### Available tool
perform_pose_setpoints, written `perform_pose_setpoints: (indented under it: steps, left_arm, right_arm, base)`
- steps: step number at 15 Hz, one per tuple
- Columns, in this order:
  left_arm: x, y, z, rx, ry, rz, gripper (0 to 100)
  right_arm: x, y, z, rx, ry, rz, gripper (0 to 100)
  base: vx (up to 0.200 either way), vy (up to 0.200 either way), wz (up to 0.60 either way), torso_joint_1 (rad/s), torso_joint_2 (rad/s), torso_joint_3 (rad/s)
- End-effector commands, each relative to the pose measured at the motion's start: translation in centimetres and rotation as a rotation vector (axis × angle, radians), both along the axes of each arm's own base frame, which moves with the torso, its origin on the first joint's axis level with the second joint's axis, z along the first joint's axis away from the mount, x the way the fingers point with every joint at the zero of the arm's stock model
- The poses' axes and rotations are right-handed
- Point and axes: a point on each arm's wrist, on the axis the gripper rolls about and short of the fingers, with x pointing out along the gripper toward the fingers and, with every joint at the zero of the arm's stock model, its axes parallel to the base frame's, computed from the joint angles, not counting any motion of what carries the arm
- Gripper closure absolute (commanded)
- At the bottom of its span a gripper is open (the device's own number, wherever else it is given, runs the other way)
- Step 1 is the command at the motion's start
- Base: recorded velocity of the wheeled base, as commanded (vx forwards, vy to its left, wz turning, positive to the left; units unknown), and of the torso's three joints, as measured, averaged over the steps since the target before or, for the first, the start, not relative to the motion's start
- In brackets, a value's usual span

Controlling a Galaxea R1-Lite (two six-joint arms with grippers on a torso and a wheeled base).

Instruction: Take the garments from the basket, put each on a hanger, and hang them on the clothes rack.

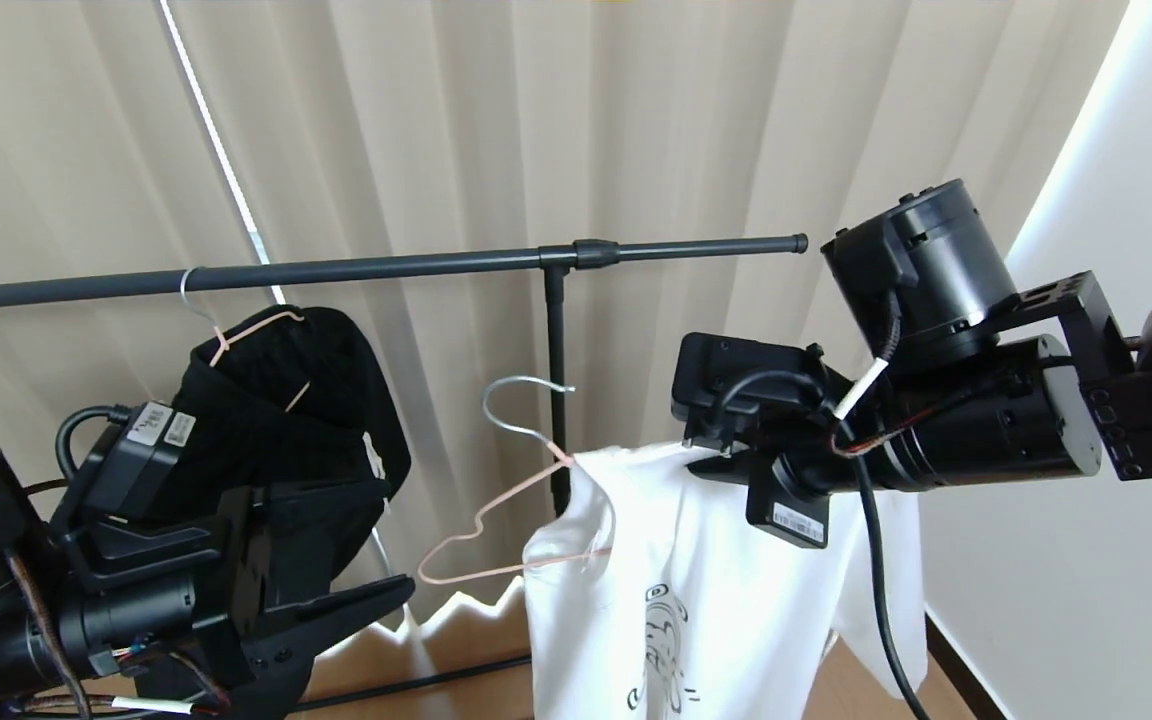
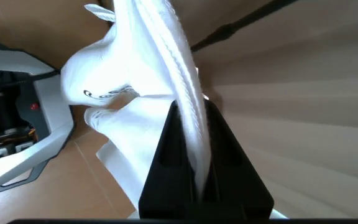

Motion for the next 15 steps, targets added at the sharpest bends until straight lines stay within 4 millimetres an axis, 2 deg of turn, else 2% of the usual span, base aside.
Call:
perform_pose_setpoints:
  steps: [1, 2, 4, 6, 8, 9, 11, 12, 13, 15]
  left_arm:
    - [1.1, -0.1, 0.6, 0.010, 0.028, 0.056, 0]
    - [1.4, -0.2, 0.7, 0.021, 0.047, 0.095, 0]
    - [2.0, -1.8, 1.1, 0.073, 0.098, 0.222, 0]
    - [1.7, -2.8, 1.1, 0.090, 0.101, 0.232, 0]
    - [1.7, -3.7, 1.2, 0.124, 0.120, 0.287, 0]
    - [1.7, -3.9, 1.2, 0.135, 0.130, 0.302, 0]
    - [1.7, -5.5, 1.3, 0.224, 0.175, 0.408, 0]
    - [1.7, -5.5, 1.3, 0.224, 0.175, 0.408, 0]
    - [0.4, -7.3, 0.7, 0.290, 0.188, 0.424, 0]
    - [-0.3, -7.9, 0.1, 0.320, 0.195, 0.435, 0]
  right_arm:
    - [0.0, -0.6, 0.2, 0.028, -0.037, -0.021, 100]
    - [0.0, -0.7, 0.3, 0.038, -0.053, -0.027, 100]
    - [0.2, -0.7, 0.7, 0.037, -0.110, -0.076, 100]
    - [0.4, -0.6, 1.0, 0.049, -0.147, -0.105, 100]
    - [0.6, -0.5, 1.2, 0.075, -0.177, -0.207, 100]
    - [0.6, -0.5, 1.2, 0.079, -0.181, -0.219, 100]
    - [0.5, -0.1, 1.5, 0.093, -0.213, -0.249, 100]
    - [0.5, -0.1, 1.5, 0.093, -0.213, -0.249, 100]
    - [0.1, -0.2, 2.2, 0.120, -0.234, -0.245, 100]
    - [-0.3, 0.3, 2.3, 0.171, -0.211, -0.265, 100]
  base:
    - [0.000, 0.000, 0.00, 0.000, 0.00, 0.000]
    - [0.000, 0.000, 0.00, 0.000, 0.00, 0.000]
    - [0.000, 0.000, 0.00, 0.000, 0.00, 0.000]
    - [0.000, 0.000, 0.00, 0.000, 0.00, 0.000]
    - [0.000, 0.000, 0.00, 0.000, 0.00, 0.000]
    - [0.000, 0.000, 0.00, 0.000, 0.00, 0.000]
    - [0.000, 0.000, 0.00, 0.000, 0.00, 0.000]
    - [0.000, 0.000, 0.00, 0.000, 0.00, 0.000]
    - [0.000, 0.000, 0.00, 0.000, 0.00, 0.000]
    - [0.000, 0.000, 0.00, 0.000, 0.00, 0.000]
